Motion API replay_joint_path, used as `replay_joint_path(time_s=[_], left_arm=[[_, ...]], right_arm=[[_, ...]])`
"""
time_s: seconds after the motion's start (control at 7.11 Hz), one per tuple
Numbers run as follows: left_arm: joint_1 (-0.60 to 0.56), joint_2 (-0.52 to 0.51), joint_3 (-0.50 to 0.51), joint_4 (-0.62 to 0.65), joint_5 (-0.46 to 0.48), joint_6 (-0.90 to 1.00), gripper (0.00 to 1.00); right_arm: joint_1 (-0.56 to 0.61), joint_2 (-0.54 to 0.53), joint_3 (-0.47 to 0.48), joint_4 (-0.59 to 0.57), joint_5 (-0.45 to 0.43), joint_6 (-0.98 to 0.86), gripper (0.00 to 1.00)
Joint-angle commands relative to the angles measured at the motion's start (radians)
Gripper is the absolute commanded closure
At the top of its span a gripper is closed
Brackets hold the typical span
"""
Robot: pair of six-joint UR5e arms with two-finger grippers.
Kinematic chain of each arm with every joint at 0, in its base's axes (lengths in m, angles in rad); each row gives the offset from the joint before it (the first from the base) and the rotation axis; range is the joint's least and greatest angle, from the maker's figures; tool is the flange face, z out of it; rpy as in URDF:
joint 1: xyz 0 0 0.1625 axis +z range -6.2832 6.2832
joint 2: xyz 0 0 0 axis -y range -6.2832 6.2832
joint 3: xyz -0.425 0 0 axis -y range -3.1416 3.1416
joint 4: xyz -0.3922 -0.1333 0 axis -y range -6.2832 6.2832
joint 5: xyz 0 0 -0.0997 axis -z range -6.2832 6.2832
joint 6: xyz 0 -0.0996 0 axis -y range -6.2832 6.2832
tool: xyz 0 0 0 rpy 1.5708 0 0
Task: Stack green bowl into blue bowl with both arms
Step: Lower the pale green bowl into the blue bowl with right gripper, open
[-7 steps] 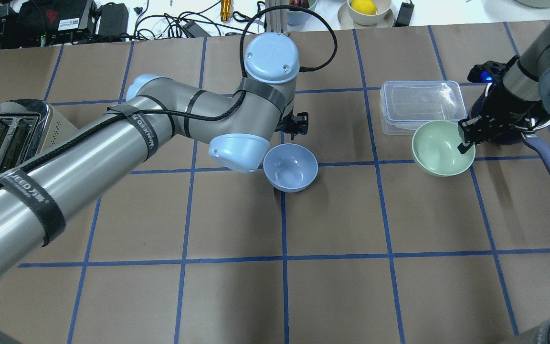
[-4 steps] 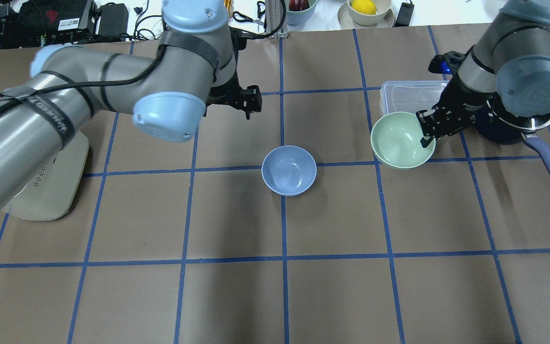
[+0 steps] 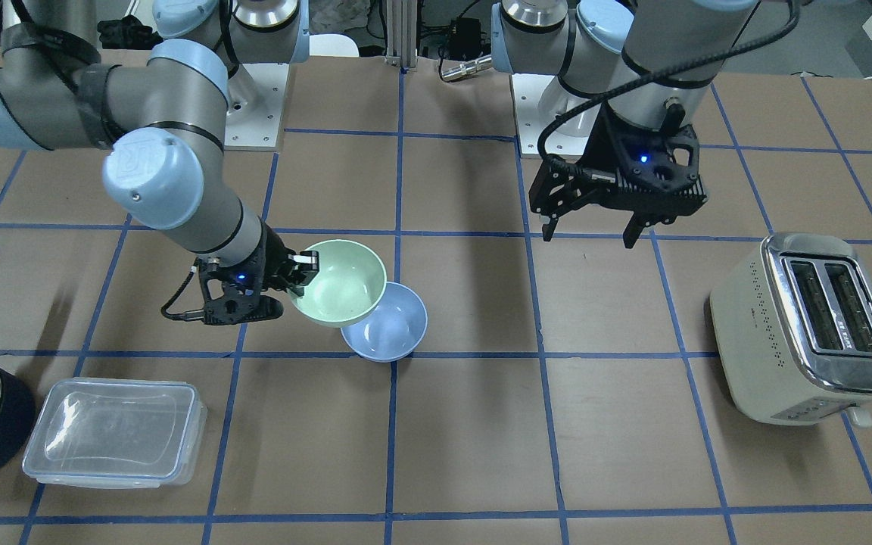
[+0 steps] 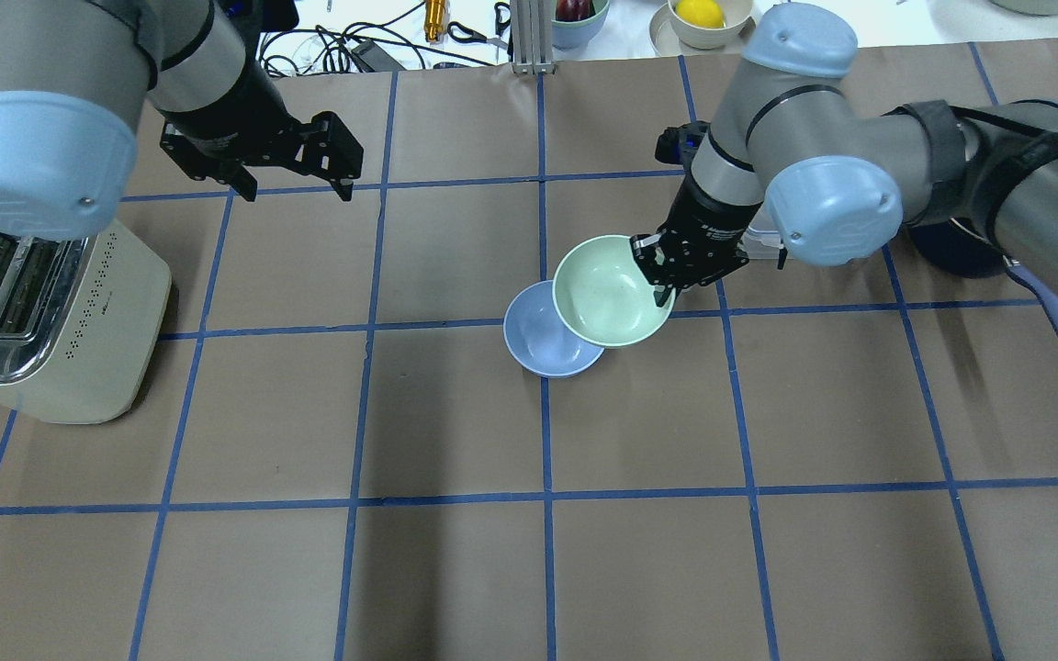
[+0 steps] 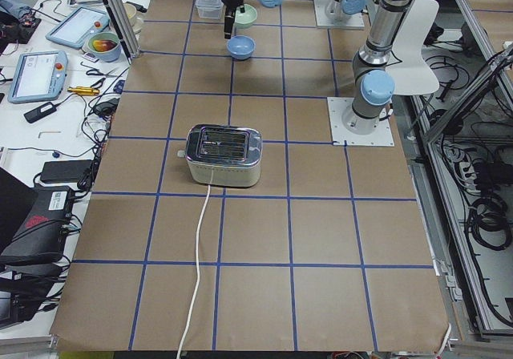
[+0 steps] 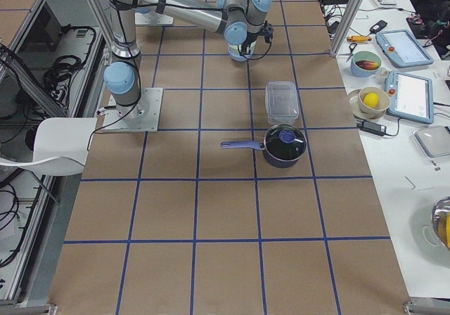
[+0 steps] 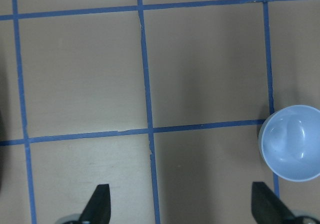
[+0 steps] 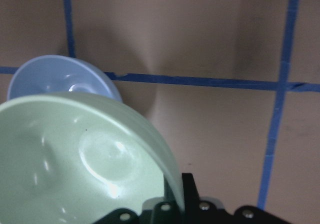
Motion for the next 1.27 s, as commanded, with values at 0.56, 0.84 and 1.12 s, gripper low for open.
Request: replay_joint_path(time_s=[0.56, 0.84, 1.12], left_arm=[[0.083, 0.036, 0.062, -0.194, -0.001, 0.044, 0.0], [0.08, 0.022, 0.078, -0.234, 0.004, 0.034, 0.0], [0.071, 0.076, 0.067, -0.289, 0.062, 0.049, 0.0]], right_arm=[[0.067, 0.125, 0.007, -0.144, 0.086, 0.05, 1.0], [0.061, 0.126, -0.003, -0.236, 0.067, 0.054, 0.0], [0.017, 0.091, -0.045, -0.186, -0.023, 0.051, 0.0]])
